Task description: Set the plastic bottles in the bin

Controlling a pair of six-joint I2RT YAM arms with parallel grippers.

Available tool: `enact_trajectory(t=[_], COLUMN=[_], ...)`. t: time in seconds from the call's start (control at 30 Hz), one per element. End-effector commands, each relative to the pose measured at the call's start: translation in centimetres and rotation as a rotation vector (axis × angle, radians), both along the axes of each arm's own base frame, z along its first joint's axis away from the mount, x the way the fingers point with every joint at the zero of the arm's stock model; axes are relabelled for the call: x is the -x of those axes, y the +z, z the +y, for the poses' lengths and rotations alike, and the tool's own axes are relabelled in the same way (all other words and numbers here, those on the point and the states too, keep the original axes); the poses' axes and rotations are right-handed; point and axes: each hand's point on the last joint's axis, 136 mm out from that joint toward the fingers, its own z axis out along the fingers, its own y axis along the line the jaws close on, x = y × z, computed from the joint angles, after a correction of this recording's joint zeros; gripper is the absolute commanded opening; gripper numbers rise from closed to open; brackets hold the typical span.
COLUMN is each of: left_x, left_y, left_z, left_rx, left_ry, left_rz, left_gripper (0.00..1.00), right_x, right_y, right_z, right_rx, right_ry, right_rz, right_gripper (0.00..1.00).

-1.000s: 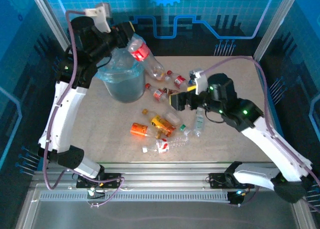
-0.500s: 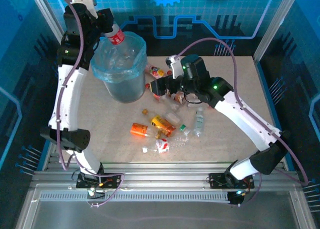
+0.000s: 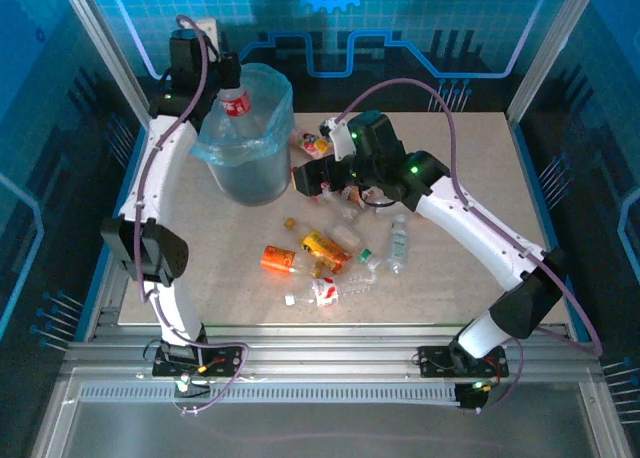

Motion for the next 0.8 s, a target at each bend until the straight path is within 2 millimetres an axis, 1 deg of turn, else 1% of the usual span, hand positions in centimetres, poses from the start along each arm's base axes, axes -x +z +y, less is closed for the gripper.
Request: enact_trajectory(t=[0.0, 0.07, 0.13, 0.2, 0.23, 0.3, 0.4, 0.5, 0.67, 0.77], left_x=[-0.6, -0.6, -0.6, -0.4, -0.4, -0.3, -0.3, -0.3, 0.1, 0.7], left_y=[-2.9, -4.7, -6.3, -7.1, -7.1, -6.7, -5.1, -3.8, -2.0, -0.4], left_z=[-0.5, -0.6, -0.8, -1.0, -1.0, -0.9, -0.9, -0.9, -0.8, -0.8], left_rx=[0.026, 0.046, 0.063, 0.072, 0.074, 0.074, 0.073, 0.070, 0.068, 0.072], left_ry=[-0.029, -0.023, -0.027, -0.033, -0.033, -0.031, -0.032, -0.031, -0.033, -0.037], left_rz=[0.072, 0.123, 0.162, 0.183, 0.184, 0.177, 0.146, 0.122, 0.094, 0.068], left_gripper=[0.00, 0.01, 0.08, 0.24, 0.30, 0.45, 0.49, 0.50, 0.50, 0.50], right_x=[0.7, 0.7, 0.8, 0.8, 0.8, 0.9, 0.7, 0.5, 0.3, 0.1], right_y=[-0.6, -1.0, -1.3, -1.7, -1.8, -1.9, -2.0, -2.1, -1.9, -1.9], right_z=[0.7, 0.8, 0.9, 0.8, 0.8, 0.7, 0.4, 0.2, -0.1, -0.7], right_rx=[0.012, 0.016, 0.024, 0.037, 0.043, 0.050, 0.059, 0.060, 0.063, 0.075], right_ry=[0.030, 0.035, 0.040, 0.041, 0.043, 0.042, 0.035, 0.025, 0.014, 0.002], right_rz=[0.022, 0.034, 0.045, 0.055, 0.059, 0.060, 0.059, 0.061, 0.063, 0.060], right_gripper=[0.96, 0.96, 0.96, 0.96, 0.96, 0.96, 0.96, 0.96, 0.97, 0.97])
